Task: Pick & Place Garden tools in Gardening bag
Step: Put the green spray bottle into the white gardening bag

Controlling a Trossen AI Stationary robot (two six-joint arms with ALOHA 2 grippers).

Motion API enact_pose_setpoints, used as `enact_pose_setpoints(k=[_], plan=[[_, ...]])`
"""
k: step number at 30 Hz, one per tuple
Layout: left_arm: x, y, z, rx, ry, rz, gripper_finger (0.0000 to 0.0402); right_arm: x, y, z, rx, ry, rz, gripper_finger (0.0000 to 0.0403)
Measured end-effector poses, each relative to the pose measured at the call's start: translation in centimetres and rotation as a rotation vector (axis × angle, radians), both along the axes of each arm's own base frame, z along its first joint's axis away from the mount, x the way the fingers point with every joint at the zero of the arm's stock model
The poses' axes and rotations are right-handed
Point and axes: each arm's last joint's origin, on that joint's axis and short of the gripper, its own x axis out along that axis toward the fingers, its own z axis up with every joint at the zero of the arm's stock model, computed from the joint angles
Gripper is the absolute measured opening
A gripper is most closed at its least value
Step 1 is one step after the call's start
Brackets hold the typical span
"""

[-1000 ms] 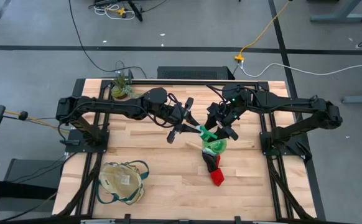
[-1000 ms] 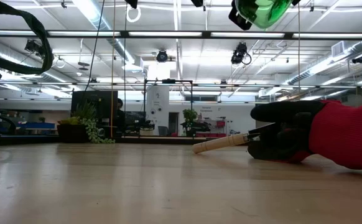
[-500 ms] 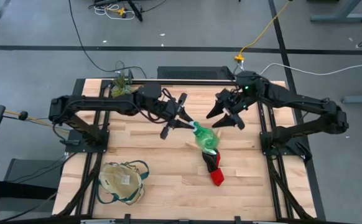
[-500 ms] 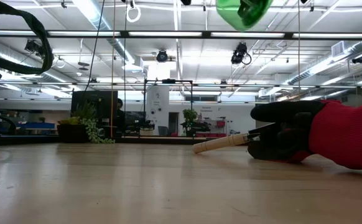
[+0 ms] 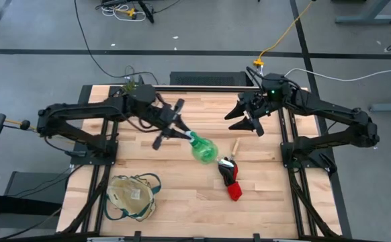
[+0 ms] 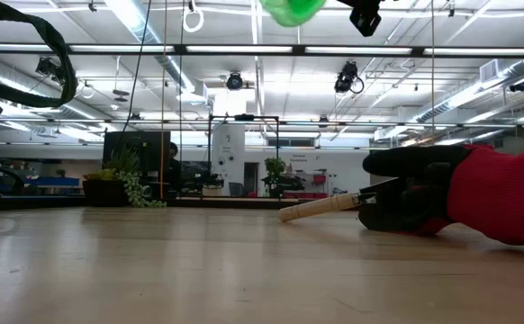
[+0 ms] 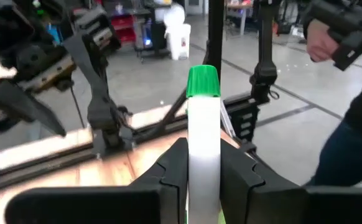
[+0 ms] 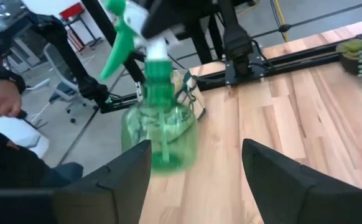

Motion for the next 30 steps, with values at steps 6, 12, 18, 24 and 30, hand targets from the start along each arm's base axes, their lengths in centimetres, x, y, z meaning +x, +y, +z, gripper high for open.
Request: enact_pose_setpoints(k=[6, 12, 18, 24, 30], plan=[[-2.9, -0.2, 1.6, 0.024, -0.010, 0.064, 0.0064, 0.1, -0.2, 0.0, -0.031, -0.003, -0.053, 0.0239], [-5.0, -0.4, 2.1, 0.025, 0.028, 0.091, 0.0066, 0.1, -0.3, 0.0, -0.071, -0.009, -0.086, 0.0228], [-6.6, -0.7, 2.0, 0.033, 0.084, 0.078, 0.0064, 0.1, -0.3, 0.1, -0.096, -0.020, -0.080, 0.0215], [-8.3, -1.6, 2.0, 0.037, 0.136, 0.058, 0.0065, 0.2, -0.4, 0.3, -0.136, -0.044, -0.097, 0.0189], [-9.4, -2.6, 2.2, 0.050, 0.148, 0.049, 0.0068, 0.3, -0.4, 0.7, -0.160, -0.088, -0.120, 0.0148]])
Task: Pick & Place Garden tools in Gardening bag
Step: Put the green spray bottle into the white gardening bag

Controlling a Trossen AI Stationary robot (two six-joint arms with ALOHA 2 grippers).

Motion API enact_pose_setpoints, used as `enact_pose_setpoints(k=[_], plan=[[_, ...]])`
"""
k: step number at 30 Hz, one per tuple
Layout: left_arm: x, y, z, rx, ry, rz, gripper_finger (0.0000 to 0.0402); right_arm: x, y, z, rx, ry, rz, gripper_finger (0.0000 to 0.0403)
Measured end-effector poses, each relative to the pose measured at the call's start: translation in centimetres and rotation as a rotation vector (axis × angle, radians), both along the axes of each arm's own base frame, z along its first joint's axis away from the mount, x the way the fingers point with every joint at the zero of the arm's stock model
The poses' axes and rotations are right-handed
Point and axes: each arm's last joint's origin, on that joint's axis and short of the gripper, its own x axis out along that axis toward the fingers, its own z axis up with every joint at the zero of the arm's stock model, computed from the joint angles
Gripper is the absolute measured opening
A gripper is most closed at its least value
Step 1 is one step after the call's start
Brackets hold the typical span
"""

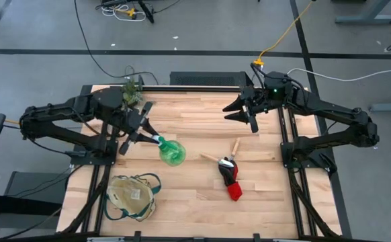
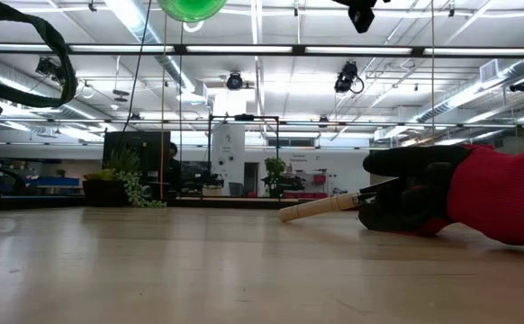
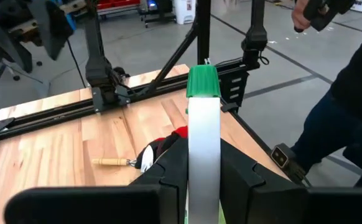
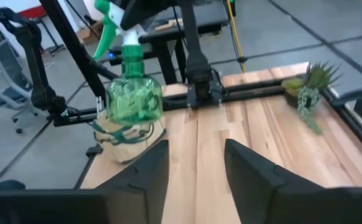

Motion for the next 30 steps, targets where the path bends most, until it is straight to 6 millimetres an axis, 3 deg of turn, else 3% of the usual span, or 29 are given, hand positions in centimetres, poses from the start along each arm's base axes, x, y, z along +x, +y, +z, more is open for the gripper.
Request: enact_pose_setpoints(k=[15, 30], plan=[[-1.4, -1.8, 0.0, -0.034, 0.043, -0.042, 0.0066, 0.5, 2.0, 0.2, -0.017, -0.021, 0.091, 0.0011], [-2.0, -3.4, -0.9, -0.008, 0.150, -0.109, 0.0067, 1.0, 4.4, 0.5, -0.086, -0.055, 0.074, 0.0001]])
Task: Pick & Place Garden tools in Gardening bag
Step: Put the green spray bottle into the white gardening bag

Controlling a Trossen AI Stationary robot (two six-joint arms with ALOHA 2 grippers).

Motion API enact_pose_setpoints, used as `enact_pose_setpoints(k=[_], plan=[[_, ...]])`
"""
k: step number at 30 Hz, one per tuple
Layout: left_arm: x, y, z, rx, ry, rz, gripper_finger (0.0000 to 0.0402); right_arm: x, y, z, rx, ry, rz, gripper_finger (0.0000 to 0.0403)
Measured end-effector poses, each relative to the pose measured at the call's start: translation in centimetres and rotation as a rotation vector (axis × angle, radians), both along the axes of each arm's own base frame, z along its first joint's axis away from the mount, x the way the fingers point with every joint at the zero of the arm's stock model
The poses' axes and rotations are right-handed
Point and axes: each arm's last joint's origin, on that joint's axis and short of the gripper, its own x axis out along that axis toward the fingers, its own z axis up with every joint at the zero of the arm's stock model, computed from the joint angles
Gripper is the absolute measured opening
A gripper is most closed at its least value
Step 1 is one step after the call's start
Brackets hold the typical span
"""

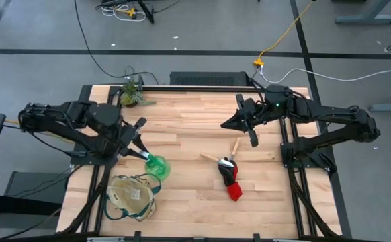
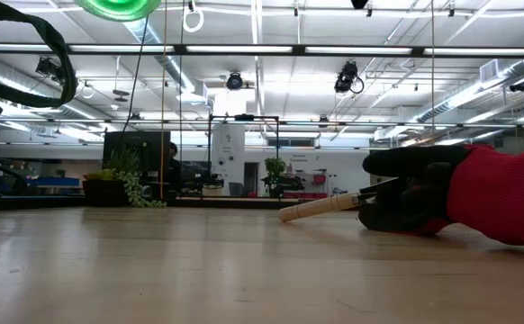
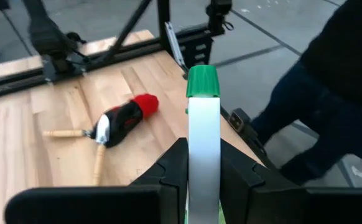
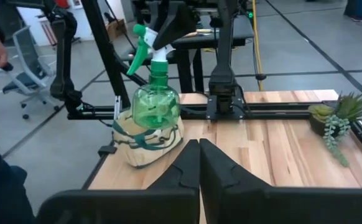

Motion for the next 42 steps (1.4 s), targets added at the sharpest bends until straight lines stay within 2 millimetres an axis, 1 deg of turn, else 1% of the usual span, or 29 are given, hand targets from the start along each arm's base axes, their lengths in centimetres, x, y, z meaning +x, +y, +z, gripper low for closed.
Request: enact_pose_setpoints(k=[6, 11, 14, 20, 23, 28, 30, 39, 42], plan=[[-0.3, -0.9, -0.1, -0.023, 0.032, -0.037, 0.0066, 0.1, 0.6, 0.0, 0.021, 0.010, -0.037, 0.0001], [-0.7, -1.9, -0.1, -0.050, 0.057, -0.087, 0.0067, 0.1, 0.9, 0.0, 0.023, 0.013, -0.063, 0.0000], [-1.4, -2.5, 0.7, -0.052, 0.056, -0.123, 0.0067, 0.1, 1.1, 0.0, 0.023, 0.013, -0.064, 0.0000], [-3.1, -2.8, 3.3, -0.031, 0.014, -0.102, 0.0067, 0.1, 1.2, 0.0, 0.041, 0.017, -0.064, 0.0000], [-3.7, -2.9, 3.8, -0.041, 0.030, -0.087, 0.0067, 0.2, 1.1, 0.0, 0.048, 0.019, -0.067, 0.0000], [-4.2, -3.5, 3.4, -0.044, 0.090, -0.115, 0.0065, 0.2, 1.1, 0.0, 0.050, 0.019, -0.067, 0.0000], [-4.1, -3.9, 3.0, -0.036, 0.132, -0.119, 0.0064, 0.2, 1.1, 0.0, 0.051, 0.019, -0.067, 0.0000], [-2.7, -6.6, 1.2, 0.032, 0.274, -0.176, 0.0065, 0.2, 1.1, 0.0, 0.068, 0.022, -0.105, 0.0000], [-2.2, -7.3, 0.8, 0.012, 0.316, -0.163, 0.0066, 0.2, 1.0, 0.0, 0.054, 0.019, -0.106, 0.0000]])
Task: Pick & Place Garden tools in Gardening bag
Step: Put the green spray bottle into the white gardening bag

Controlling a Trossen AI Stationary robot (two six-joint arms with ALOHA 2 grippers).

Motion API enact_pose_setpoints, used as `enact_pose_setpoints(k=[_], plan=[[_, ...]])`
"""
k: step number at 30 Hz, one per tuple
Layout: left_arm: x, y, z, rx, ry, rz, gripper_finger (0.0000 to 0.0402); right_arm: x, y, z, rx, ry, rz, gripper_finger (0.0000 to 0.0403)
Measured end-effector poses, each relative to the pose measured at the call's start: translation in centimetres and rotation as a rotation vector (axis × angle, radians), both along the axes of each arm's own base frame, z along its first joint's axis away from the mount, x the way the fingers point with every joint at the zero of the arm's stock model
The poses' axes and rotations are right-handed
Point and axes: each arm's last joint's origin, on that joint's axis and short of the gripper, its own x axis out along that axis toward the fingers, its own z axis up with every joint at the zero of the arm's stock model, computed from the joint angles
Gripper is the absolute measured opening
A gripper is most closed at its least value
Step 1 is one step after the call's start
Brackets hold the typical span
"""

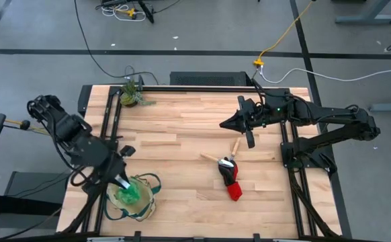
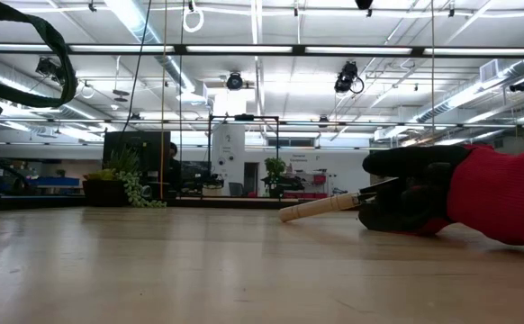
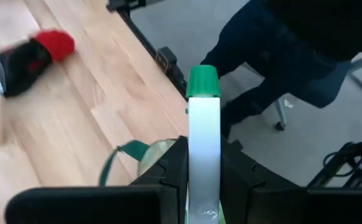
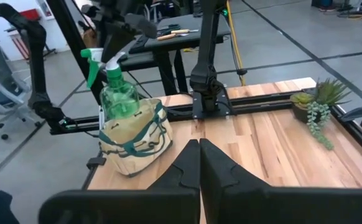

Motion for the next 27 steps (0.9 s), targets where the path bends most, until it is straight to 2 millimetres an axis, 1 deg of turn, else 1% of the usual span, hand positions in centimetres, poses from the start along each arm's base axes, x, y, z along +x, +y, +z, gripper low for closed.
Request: enact_pose_setpoints(k=[4, 10, 16, 21, 27], plan=[[0.2, -0.4, -0.2, -0.022, 0.039, 0.008, 0.0066, 0.0, 0.0, 0.0, -0.008, -0.002, 0.002, 0.0000], [0.0, -0.3, -0.1, -0.077, 0.085, 0.060, 0.0065, 0.0, 0.0, 0.0, -0.005, -0.002, 0.020, 0.0000], [-0.4, -0.1, 0.1, -0.140, 0.132, 0.054, 0.0068, 0.0, 0.0, 0.0, -0.018, -0.008, 0.024, 0.0000], [-0.5, 0.1, 0.0, -0.130, 0.146, 0.061, 0.0065, 0.0, 0.0, 0.2, -0.032, -0.030, 0.026, 0.0000], [-0.1, 0.7, -0.1, -0.119, 0.149, 0.100, 0.0067, 0.1, -0.2, 0.6, -0.063, -0.074, 0.009, 0.0000]])
